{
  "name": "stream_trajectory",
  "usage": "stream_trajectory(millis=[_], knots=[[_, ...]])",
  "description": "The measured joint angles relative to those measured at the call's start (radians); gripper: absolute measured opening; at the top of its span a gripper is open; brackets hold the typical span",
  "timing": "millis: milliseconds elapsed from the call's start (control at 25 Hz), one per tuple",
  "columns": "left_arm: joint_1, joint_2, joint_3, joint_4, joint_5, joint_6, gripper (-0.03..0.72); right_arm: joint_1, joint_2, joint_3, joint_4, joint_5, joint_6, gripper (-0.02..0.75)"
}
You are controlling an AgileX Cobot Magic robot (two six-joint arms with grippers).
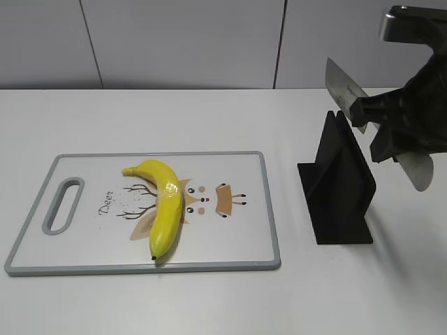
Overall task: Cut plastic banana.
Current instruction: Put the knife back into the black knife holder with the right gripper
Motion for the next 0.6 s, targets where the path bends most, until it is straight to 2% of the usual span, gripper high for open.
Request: stream_trajectory(millis=[360,600], knots=[[0.0,0.0,0.0,0.0,0.0,-0.002,0.565,0.0,0.072,0.005,-0.025,-0.002,0.001,0.162],[0.0,0.0,0.001,0.0,0.0,-0.002,0.564,0.0,0.108,0.008,0.005,-0.002,0.001,0.162]])
